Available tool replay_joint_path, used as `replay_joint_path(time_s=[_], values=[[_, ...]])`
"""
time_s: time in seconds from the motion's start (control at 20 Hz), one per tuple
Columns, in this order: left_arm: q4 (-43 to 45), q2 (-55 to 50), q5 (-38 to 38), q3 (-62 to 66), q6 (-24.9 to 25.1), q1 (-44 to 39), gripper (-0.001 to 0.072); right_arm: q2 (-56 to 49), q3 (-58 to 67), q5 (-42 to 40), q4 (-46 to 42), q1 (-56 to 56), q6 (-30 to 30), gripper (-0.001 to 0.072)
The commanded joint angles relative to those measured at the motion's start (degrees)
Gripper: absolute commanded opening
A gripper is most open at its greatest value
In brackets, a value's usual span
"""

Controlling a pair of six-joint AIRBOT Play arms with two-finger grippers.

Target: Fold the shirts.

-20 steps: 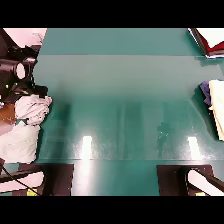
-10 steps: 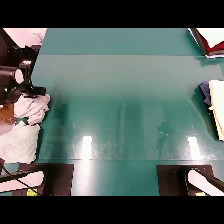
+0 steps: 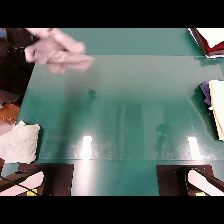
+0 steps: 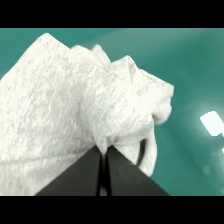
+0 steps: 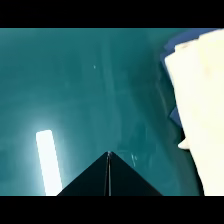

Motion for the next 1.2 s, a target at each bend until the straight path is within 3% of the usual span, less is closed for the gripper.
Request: replay_joint_path(time_s=[0.0,0.25,0.4,0.45,0.55,0.85,1.0,1.15], values=[[-11.9,1.4,-3.0,6.9,7.2,-8.8,0.0021,0.0,5.7,-0.2,0.0,0.0,0.0,0.0015],[-4.3,-6.8,-3.4,4.0,7.3,-23.4,0.0022,0.0,12.0,0.2,0.1,0.1,0.0,0.0015],[-0.8,-15.7,-1.7,0.3,6.6,-25.7,0.0022,0.0,12.9,0.5,0.0,0.0,0.0,0.0015],[0.5,-18.4,-0.5,-0.8,4.3,-25.3,0.0049,0.0,12.9,0.6,0.0,0.0,0.0,0.0014],[3.4,-22.0,0.3,-2.1,-2.6,-23.0,0.0685,0.0,12.9,0.9,0.0,0.0,0.0,0.0015],[3.1,-19.3,-12.2,-4.8,-11.4,-13.4,0.0708,0.0,12.9,-0.1,0.0,0.0,0.0,0.0014],[0.7,-13.9,-7.6,-19.9,-12.2,-16.8,0.0708,0.0,12.9,-0.1,0.0,0.0,0.0,0.0015],[0.3,-10.6,3.5,-36.8,-14.6,-24.9,0.0709,0.0,12.8,-0.1,0.0,0.0,0.0,0.0015]])
